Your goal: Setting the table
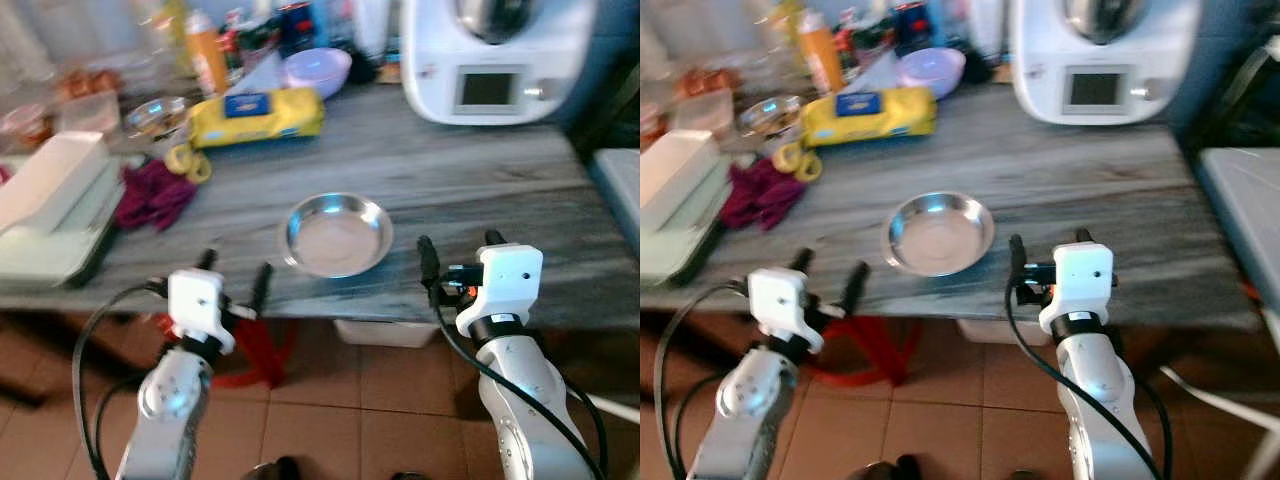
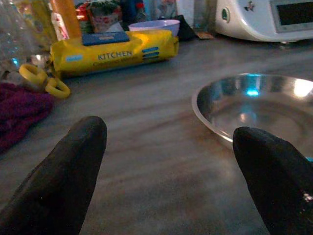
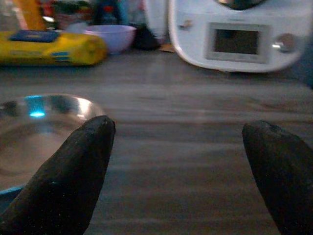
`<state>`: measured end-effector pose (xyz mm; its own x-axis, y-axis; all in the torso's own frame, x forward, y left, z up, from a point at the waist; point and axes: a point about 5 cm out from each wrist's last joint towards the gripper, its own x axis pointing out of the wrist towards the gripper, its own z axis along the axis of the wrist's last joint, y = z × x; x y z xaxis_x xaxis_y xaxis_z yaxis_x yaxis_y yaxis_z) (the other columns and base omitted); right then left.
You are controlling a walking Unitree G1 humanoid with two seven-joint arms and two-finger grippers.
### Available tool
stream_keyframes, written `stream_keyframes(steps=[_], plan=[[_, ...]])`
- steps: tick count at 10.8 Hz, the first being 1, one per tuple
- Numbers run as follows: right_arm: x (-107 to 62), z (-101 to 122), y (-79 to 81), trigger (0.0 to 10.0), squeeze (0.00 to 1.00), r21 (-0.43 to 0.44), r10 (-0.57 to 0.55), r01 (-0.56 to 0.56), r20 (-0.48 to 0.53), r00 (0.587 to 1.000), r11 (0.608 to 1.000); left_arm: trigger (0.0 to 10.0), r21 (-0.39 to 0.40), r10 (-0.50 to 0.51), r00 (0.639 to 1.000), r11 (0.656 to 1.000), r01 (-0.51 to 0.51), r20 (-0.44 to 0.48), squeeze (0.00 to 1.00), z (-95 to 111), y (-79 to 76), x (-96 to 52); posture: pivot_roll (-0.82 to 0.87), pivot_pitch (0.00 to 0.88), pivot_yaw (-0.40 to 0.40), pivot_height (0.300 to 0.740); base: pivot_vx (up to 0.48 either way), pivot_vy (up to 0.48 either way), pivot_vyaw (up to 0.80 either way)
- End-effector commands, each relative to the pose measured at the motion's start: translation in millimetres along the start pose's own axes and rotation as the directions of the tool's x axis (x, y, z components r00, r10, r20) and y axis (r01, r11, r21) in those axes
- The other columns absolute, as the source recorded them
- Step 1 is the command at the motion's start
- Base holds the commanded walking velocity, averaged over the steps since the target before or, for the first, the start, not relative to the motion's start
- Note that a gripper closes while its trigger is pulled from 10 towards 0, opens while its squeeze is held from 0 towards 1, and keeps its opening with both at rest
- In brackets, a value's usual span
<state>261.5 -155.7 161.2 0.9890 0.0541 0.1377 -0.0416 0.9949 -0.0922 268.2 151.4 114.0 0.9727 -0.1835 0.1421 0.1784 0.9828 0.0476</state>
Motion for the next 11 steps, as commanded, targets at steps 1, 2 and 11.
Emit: stream_keyframes(steps=[1,2,11], plan=[[1.7,-2.0,0.6,10.0,0.0,0.018,-0.004,0.004,-0.017,1.0,1.0,10.0,0.021,0.024,0.999,0.999,-0.024,-0.032,0.0,-5.6,3.8,-1.1,-0.1,0.115,0.081,0.74,0.0,0.0,-0.76],[3.6,-1.8,1.7,10.0,0.0,0.022,0.001,-0.001,-0.019,1.0,1.0,10.0,0.022,0.012,0.999,1.0,-0.011,-0.037,0.0,-7.9,1.9,0.2,-0.1,0.114,0.075,0.74,0.0,0.0,-0.76],[5.8,-1.3,4.0,10.0,0.0,0.048,0.008,-0.007,-0.015,1.0,0.999,10.0,0.057,0.051,0.997,0.997,-0.048,-0.056,0.0,-10.4,3.7,8.5,-0.1,0.114,0.079,0.74,-0.158,0.0,-0.24]])
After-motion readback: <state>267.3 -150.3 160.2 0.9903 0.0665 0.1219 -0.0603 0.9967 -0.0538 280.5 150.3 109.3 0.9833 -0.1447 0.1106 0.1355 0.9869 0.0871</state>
